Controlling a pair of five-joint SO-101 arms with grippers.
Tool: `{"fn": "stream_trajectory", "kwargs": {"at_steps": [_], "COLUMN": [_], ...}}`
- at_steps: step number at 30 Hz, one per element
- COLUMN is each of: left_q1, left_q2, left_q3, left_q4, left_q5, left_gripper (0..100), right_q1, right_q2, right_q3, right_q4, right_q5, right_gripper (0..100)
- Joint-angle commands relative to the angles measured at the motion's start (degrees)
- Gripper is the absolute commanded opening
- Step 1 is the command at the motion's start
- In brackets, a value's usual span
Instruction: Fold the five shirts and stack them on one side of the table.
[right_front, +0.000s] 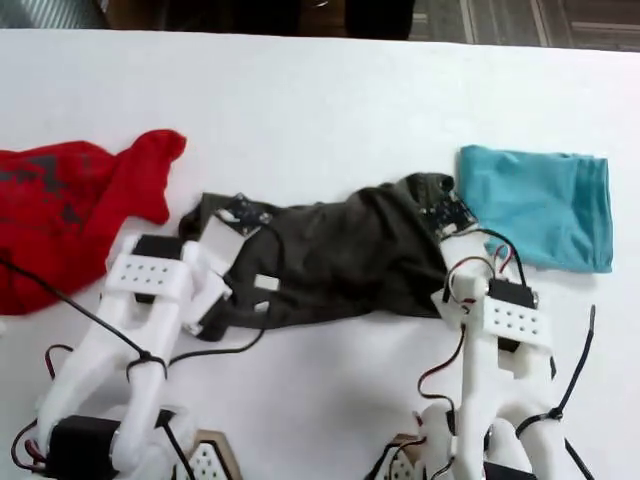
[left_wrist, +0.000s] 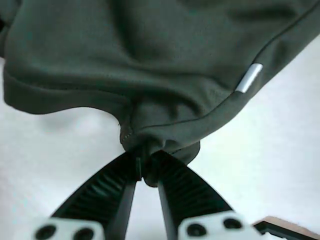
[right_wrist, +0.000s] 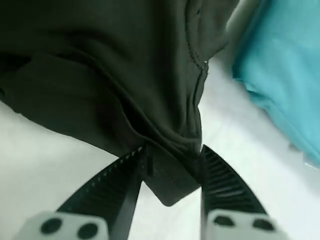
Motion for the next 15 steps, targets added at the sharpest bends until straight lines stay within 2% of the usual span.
{"fn": "stream_trajectory", "kwargs": {"at_steps": [1, 7, 15], "left_q1": [0.09, 0.09, 0.09], "left_q2": [-1.41, -1.41, -1.05], "left_q3": [-0.31, -0.31, -2.51], "left_q4": [-0.44, -0.44, -0.35], "left_q5": [-0.35, -0.35, -0.35], "left_gripper": [3, 3, 3], "right_q1": [-0.22, 7.34, 11.30], "right_q2": [-1.45, -1.45, -1.45], "right_q3": [-0.35, -3.16, -3.60], "right_q4": [1.45, 0.84, 1.89], "right_q5": [-0.53, -0.44, -0.18], "right_gripper": [12.8, 19.6, 19.1]}}
